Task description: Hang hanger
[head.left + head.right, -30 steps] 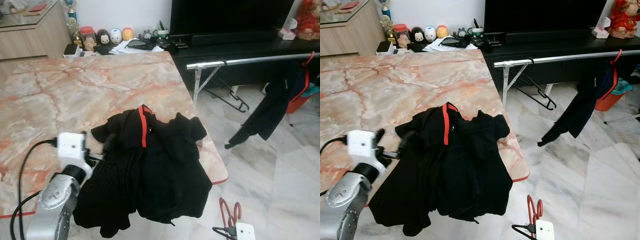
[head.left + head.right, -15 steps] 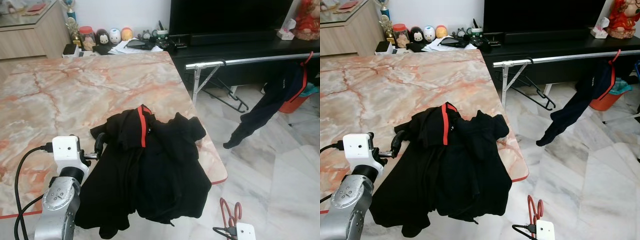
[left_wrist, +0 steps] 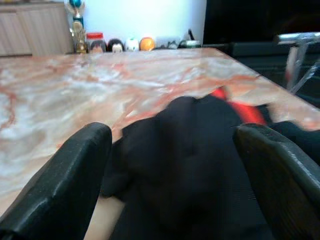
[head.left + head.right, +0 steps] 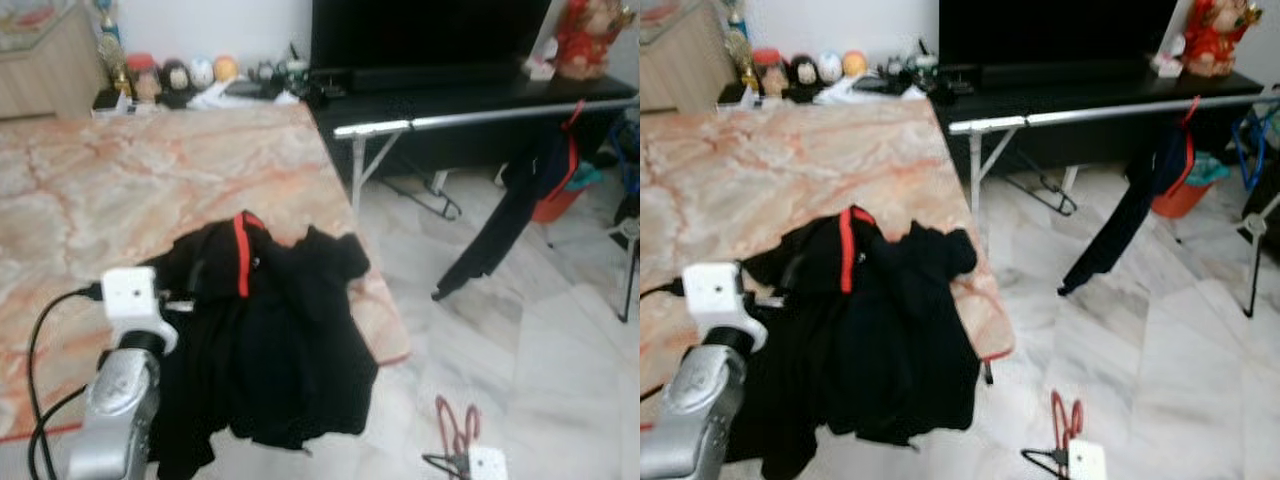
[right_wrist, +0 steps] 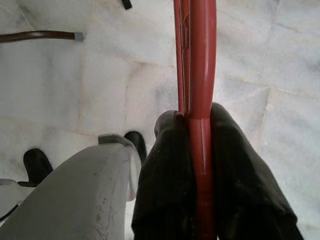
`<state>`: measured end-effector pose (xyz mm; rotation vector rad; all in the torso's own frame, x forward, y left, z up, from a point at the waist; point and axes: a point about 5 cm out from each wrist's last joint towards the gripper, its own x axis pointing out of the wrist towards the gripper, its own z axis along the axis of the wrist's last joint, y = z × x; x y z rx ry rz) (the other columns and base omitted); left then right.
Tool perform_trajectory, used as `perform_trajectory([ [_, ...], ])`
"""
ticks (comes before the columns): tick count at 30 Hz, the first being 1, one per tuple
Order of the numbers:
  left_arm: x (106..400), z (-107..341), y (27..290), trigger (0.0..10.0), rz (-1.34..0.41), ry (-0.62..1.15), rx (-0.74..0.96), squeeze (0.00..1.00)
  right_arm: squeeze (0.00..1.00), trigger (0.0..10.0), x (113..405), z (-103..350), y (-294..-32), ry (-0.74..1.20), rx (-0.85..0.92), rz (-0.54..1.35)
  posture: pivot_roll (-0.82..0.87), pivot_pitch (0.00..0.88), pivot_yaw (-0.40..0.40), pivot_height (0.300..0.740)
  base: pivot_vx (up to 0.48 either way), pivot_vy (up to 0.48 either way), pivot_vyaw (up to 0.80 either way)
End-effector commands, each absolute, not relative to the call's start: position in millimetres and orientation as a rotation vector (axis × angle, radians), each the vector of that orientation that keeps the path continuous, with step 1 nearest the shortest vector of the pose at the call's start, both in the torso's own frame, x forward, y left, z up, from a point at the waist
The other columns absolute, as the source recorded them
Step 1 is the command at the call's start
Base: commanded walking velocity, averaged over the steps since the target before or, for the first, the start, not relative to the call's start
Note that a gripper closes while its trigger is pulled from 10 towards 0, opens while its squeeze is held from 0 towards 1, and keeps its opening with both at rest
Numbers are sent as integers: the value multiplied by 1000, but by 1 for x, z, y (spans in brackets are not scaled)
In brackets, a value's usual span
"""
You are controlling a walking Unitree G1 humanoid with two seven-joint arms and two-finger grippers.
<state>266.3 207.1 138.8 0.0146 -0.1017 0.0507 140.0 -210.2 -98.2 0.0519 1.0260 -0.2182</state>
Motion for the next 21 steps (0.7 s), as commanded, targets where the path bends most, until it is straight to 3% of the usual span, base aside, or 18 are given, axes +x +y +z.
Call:
perform_trajectory([
  [1,267,140,205,10000,36,-111,44,0,0,10000,140,-98,-213,1019,55,-237,-34,0,4,740,0,-330,0],
  [21,277,143,205,10000,31,-136,51,0,0,10000,142,-98,-209,1015,70,-241,-14,0,11,740,0,-344,0],
])
